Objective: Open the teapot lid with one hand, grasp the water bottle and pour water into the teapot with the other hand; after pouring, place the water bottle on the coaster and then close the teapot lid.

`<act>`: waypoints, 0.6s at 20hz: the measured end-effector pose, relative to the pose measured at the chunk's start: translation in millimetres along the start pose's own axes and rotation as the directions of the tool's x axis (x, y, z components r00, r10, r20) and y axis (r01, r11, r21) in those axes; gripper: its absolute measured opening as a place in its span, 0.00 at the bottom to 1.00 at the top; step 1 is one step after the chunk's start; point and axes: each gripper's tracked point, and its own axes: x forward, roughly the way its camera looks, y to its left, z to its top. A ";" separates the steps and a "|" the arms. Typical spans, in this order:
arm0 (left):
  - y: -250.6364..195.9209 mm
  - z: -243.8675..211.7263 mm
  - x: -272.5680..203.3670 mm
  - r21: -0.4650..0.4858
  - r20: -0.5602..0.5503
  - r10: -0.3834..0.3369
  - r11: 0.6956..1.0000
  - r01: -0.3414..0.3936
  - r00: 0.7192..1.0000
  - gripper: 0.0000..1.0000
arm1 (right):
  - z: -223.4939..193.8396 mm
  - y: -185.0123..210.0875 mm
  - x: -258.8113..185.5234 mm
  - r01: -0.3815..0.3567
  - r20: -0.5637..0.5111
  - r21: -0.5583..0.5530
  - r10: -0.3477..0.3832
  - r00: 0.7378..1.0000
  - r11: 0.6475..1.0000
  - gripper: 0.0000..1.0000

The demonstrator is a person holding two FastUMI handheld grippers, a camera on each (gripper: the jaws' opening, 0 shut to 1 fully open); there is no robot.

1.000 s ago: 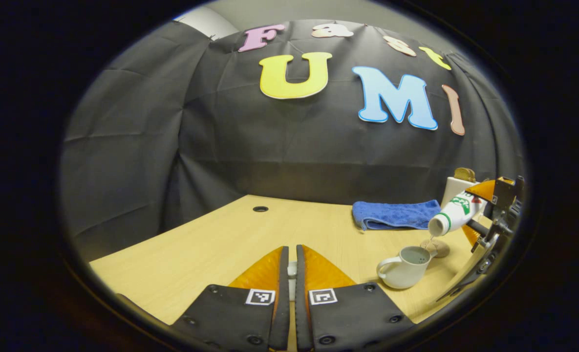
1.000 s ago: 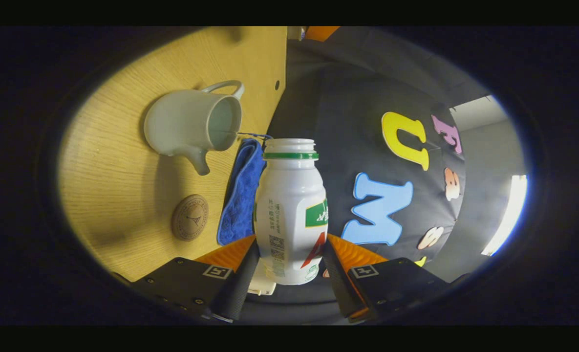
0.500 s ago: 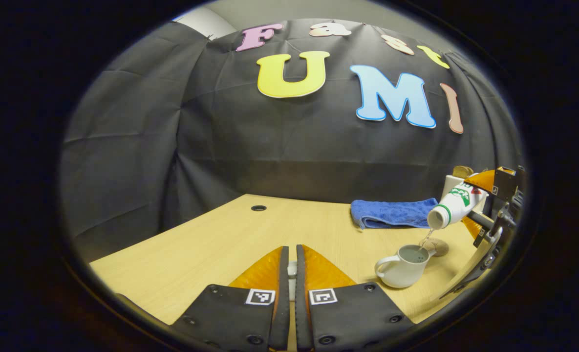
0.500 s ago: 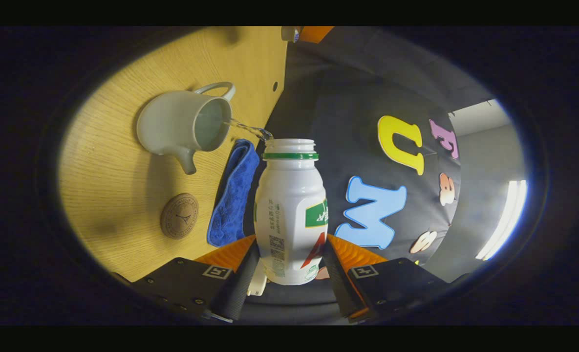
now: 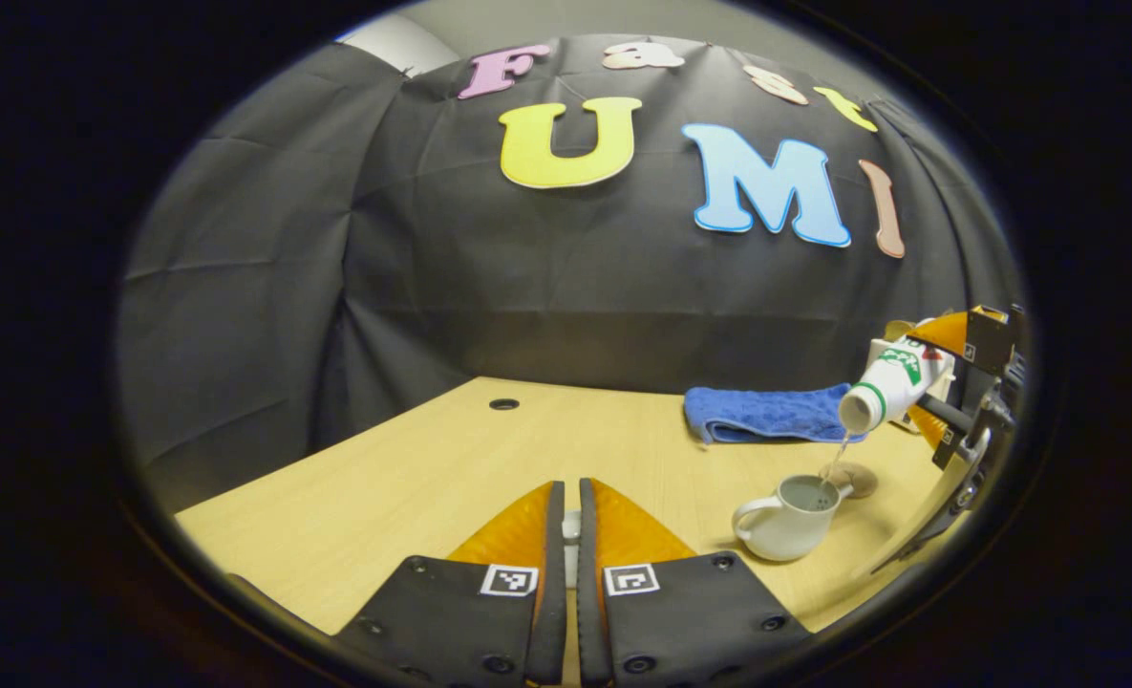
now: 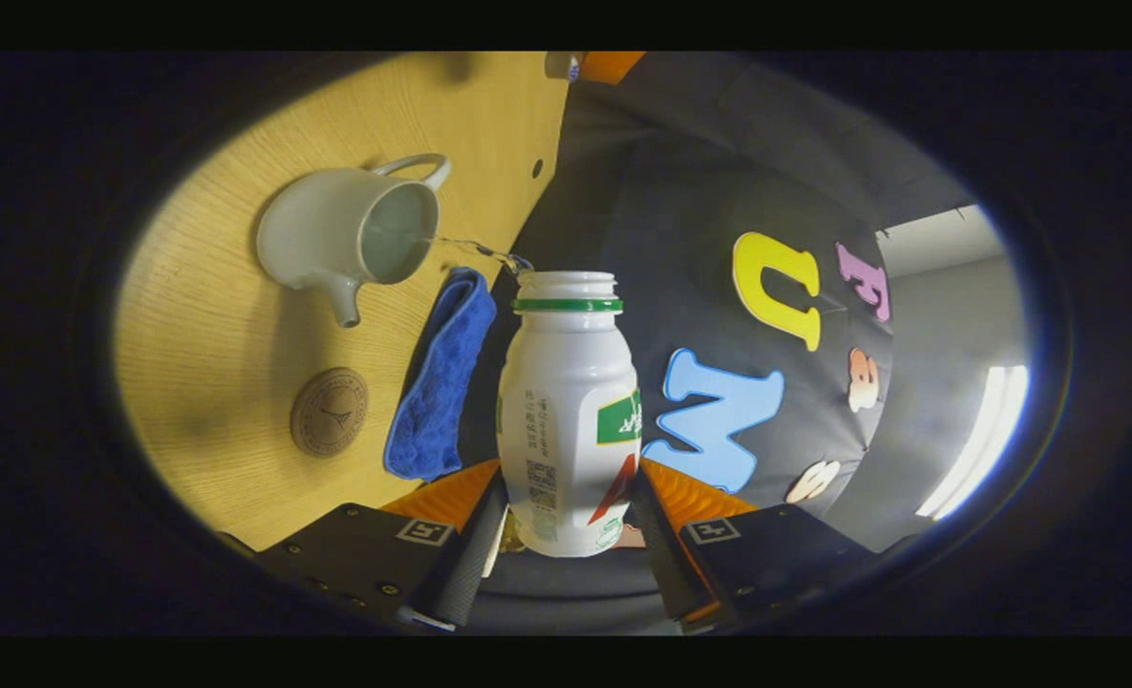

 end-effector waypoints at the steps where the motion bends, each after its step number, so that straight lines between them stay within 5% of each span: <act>1: -0.9 -0.1 1.1 0.001 -0.001 0.000 1.000 0.000 1.000 0.12 | -0.6 -0.9 -0.6 0.001 0.002 -0.003 -0.001 1.000 1.000 0.73; 12: -1.7 -3.1 1.9 0.004 -0.010 -0.003 1.000 0.003 1.000 0.15 | 2.2 -10.9 1.3 0.017 0.020 -0.039 -0.016 1.000 0.999 0.71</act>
